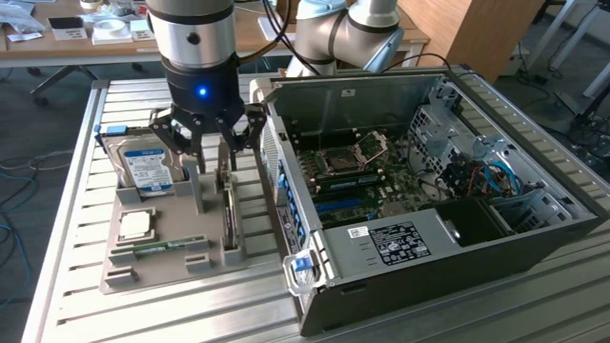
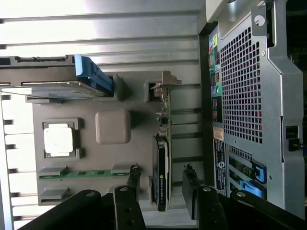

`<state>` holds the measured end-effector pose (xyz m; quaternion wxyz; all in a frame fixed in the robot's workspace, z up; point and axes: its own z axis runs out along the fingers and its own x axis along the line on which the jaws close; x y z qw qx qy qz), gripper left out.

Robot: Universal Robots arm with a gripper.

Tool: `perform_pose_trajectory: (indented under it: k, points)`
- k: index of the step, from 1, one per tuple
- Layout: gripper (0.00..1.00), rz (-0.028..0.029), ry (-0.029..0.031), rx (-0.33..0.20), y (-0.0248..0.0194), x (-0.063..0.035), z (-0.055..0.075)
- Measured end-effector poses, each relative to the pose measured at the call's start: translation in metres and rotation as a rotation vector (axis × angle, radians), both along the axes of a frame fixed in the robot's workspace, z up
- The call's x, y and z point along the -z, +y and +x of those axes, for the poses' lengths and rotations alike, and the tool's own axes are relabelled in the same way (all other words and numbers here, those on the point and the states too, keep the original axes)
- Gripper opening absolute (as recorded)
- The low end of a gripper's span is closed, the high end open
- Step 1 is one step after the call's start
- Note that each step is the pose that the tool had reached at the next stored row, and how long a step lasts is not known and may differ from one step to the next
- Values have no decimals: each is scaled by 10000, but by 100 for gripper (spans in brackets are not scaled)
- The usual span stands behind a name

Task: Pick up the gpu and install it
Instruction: 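Pick up the gpu and move the gpu toward the slot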

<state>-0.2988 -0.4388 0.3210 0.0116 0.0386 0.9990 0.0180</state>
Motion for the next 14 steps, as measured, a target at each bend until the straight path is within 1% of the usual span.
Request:
perform_pose_trajectory:
  k: [3,14]
  points:
    - [49,1,-2,-2,-1,21,10]
    - [49,0,-1,-2,-1,174,34]
